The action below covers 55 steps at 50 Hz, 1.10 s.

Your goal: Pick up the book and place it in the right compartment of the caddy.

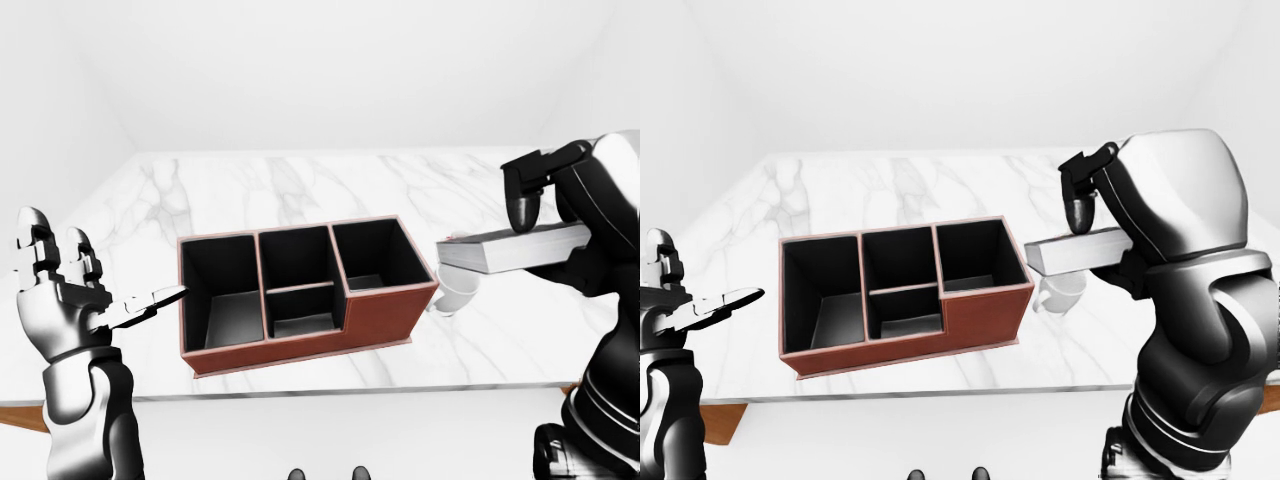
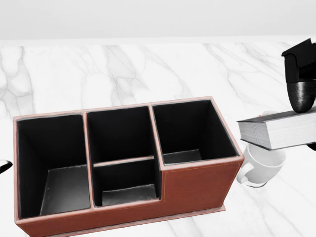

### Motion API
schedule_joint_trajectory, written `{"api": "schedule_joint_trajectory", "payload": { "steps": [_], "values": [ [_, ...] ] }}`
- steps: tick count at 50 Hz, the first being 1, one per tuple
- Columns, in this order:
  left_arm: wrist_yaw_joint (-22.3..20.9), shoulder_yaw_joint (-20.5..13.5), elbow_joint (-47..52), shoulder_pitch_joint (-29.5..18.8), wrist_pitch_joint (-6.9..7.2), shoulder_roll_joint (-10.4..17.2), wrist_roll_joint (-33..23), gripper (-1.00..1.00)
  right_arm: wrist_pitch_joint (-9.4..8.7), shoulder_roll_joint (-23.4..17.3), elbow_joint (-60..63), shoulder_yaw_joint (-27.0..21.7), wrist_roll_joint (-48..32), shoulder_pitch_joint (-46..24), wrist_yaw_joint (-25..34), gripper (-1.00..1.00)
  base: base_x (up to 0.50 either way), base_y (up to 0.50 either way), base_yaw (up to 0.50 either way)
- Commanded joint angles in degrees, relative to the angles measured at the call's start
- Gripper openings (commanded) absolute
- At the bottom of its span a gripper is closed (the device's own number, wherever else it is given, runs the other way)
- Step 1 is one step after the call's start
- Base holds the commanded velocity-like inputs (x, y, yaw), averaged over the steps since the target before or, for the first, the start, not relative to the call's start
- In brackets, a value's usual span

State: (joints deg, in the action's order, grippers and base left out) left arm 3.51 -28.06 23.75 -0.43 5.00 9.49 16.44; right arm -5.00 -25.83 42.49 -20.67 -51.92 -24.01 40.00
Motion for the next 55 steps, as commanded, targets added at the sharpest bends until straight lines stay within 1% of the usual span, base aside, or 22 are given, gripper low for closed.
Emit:
{"api": "schedule_joint_trajectory", "payload": {
  "steps": [1, 4, 7, 9, 11, 12, 13, 14, 16, 17, 18, 19, 23, 24, 25, 26, 29, 31, 38, 55],
  "values": [
    [0.0, -0.1, -0.2, 0.0, 0.0, 0.0, 0.0, 1.0, 0.0, -0.7, 0.7, 9.1, -6.8, -16.7, 0.0, -1.0, 0.0, 0.0, 0.0],
    [0.0, 0.1, -0.4, 0.0, 0.0, 0.0, -0.1, 1.0, 0.0, 0.3, -1.6, 10.2, -7.7, -19.4, 0.0, -1.0, 0.0, 0.0, 0.0],
    [0.0, 0.1, -0.3, 0.0, 0.0, 0.0, -0.1, 1.0, 0.0, 1.9, -3.7, 11.1, -7.8, -20.7, 0.0, -1.0, 0.0, 0.0, 0.0],
    [0.0, 0.1, -0.2, 0.0, 0.0, 0.0, -0.1, 1.0, 0.0, 3.8, -6.7, 11.5, -5.5, -21.8, 0.0, -1.0, 0.0, 0.0, 0.0],
    [0.0, 0.1, -0.2, 0.0, 0.0, 0.0, -0.1, 1.0, 0.0, 5.6, -9.8, 12.2, -2.9, -21.3, 0.0, -1.0, 0.0, 0.0, 0.0],
    [0.0, 0.0, 0.0, 0.1, 0.0, 0.0, 0.0, 1.0, 0.0, 7.4, -11.4, 12.7, -0.9, -21.4, 0.0, -1.0, 0.0, 0.0, 0.0],
    [0.0, 0.0, -0.1, 0.0, 0.0, 0.0, 0.0, 1.0, 0.0, 8.2, -12.7, 13.2, 0.3, -21.6, 0.0, -1.0, 0.0, 0.0, 0.0],
    [0.0, 0.0, -0.2, 0.0, 0.0, 0.1, 0.0, 1.0, 0.0, 8.2, -14.2, 13.8, 0.9, -21.4, -0.6, -1.0, 0.0, 0.0, 0.0],
    [0.0, -0.1, 0.0, 0.1, 0.0, 0.0, 0.1, 1.0, 0.0, 10.0, -16.6, 14.6, 3.4, -22.1, -2.2, -1.0, 0.0, 0.0, 0.0],
    [0.0, -0.1, 0.0, 0.0, 0.0, 0.0, 0.1, 1.0, 0.0, 9.9, -17.5, 15.3, 3.2, -22.4, -3.1, -1.0, 0.0, 0.0, 0.0],
    [0.0, -0.1, -0.1, 0.0, 0.0, 0.0, 0.0, 1.0, 0.0, 11.8, -17.9, 15.2, 5.7, -23.4, -3.3, -1.0, 0.0, 0.0, 0.0],
    [0.0, -0.1, -0.1, 0.0, 0.0, 0.0, 0.0, 1.0, 0.0, 11.5, -17.9, 15.4, 6.3, -23.4, -3.6, -1.0, 0.0, 0.0, 0.0],
    [-0.1, 0.0, -0.2, 0.1, 0.0, 0.0, 0.0, 1.0, 0.0, 14.3, -19.0, 17.4, 8.6, -25.8, -3.7, -1.0, 0.0, 0.0, 0.0],
    [-0.1, 0.0, -0.3, 0.1, 0.0, 0.0, -0.1, 1.0, 0.0, 13.6, -19.7, 18.1, 7.6, -26.2, -4.6, -1.0, 0.0, 0.0, 0.0],
    [-0.1, 0.0, -0.4, 0.1, 0.0, 0.0, 0.0, 1.0, 0.0, 13.4, -19.9, 18.4, 7.3, -26.4, -4.2, -1.0, 0.0, 0.0, 0.0],
    [-0.1, 0.0, -0.5, 0.0, 0.0, 0.0, -0.1, 1.0, 0.0, 14.0, -19.5, 18.7, 6.8, -27.4, -2.5, -1.0, 0.0, 0.0, 0.0],
    [-0.1, 0.1, -0.3, 0.1, 0.0, -0.1, -0.2, 1.0, 0.0, 13.8, -20.4, 19.2, 6.5, -28.5, -0.4, -1.0, 0.0, 0.0, 0.0],
    [-0.1, 0.1, -0.3, 0.1, 0.0, -0.1, -0.1, 1.0, 0.0, 13.1, -21.5, 19.6, 5.6, -28.9, 0.0, -1.0, 0.0, 0.0, 0.0],
    [0.0, 0.1, -0.4, 0.0, 0.0, 0.0, -0.1, 1.0, 0.0, 13.3, -25.9, 19.0, 5.5, -29.5, 0.0, -1.0, 0.0, 0.0, 0.0],
    [-0.1, 0.1, -0.2, 0.1, 0.0, -0.1, -0.2, 1.0, 0.0, 12.8, -33.1, 18.4, 6.5, -28.4, -3.9, -1.0, 0.0, 0.0, 0.0]
  ]
}}
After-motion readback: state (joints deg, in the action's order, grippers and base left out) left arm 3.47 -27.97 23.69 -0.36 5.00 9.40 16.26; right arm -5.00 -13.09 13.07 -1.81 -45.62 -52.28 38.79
